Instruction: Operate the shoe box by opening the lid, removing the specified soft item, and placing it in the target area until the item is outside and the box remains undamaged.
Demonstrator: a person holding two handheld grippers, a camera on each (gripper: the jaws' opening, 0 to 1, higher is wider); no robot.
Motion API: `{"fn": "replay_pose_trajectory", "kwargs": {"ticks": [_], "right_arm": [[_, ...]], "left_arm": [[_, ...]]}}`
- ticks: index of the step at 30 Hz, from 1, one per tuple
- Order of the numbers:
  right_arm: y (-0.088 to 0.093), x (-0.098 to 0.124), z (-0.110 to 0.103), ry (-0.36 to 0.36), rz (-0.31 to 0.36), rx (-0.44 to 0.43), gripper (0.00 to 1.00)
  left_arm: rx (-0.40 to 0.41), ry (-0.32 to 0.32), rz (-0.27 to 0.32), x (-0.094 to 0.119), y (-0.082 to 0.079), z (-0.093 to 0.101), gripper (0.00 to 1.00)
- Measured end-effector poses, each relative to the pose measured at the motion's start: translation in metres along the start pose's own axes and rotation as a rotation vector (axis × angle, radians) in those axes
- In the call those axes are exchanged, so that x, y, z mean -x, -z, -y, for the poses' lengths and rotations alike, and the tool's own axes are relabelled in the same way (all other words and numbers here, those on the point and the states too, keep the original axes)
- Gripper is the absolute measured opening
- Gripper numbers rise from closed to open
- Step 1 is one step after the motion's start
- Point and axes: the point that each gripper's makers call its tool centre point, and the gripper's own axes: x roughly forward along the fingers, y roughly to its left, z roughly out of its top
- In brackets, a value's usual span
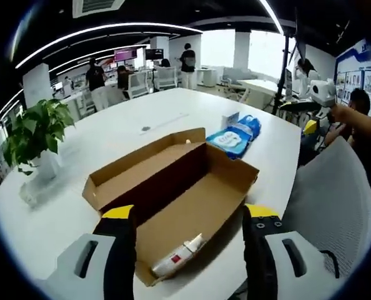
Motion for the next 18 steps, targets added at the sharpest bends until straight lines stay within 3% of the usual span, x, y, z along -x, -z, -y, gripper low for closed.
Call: {"fn": "replay_pose_trajectory", "kwargs": {"ticks": [6, 11, 14, 18], "right_arm": [[0.003, 0.007, -0.014, -0.006, 0.021, 0.02, 1.0], [0.006, 0.01, -0.024, -0.008, 0.045, 0.008, 1.0], [0.012, 0.009, -0.03, -0.016, 0.036, 0.012, 1.0], [0.023, 0.007, -0.036, -0.029, 0.012, 0.021, 1.0]], "left_arm": [[-0.099, 0.046, -0.07, -0.01, 0.001, -0.011, 0.66], [-0.137, 0.099, -0.121, -0.02, 0.007, -0.014, 0.67], [-0.176, 0.124, -0.178, -0.028, 0.015, -0.02, 0.65], [-0.202, 0.133, -0.211, -0.035, 0.017, -0.027, 0.65]]}}
